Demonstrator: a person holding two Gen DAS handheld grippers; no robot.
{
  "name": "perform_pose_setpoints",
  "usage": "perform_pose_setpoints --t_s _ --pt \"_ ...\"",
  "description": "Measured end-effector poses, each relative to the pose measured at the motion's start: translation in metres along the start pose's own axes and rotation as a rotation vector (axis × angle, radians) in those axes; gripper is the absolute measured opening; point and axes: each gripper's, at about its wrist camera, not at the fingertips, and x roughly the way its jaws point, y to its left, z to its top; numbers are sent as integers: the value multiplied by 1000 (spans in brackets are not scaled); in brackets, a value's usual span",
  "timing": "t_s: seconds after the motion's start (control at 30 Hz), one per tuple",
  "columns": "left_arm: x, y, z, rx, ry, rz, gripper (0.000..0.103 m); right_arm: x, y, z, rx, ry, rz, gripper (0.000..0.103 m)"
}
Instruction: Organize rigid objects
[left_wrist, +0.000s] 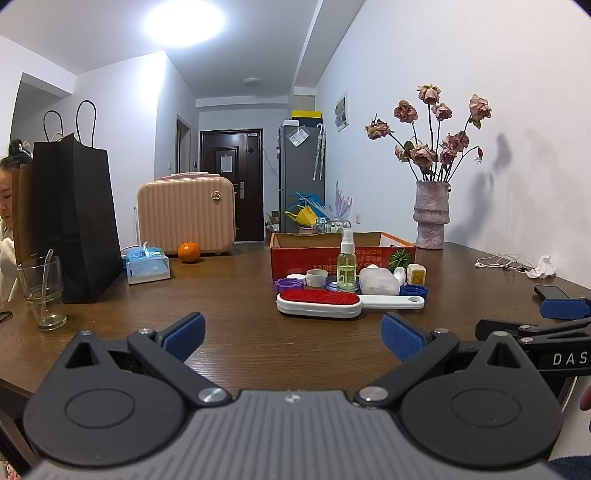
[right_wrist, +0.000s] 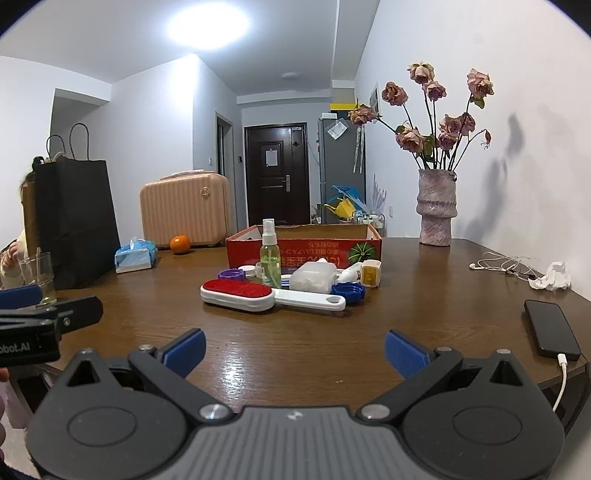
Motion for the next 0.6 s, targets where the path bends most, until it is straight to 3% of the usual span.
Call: perform_pose_setpoints --t_s 0.6 --pt "-2 2 1 0 1 -3 103 -2 0 1 -4 -3 -5 103"
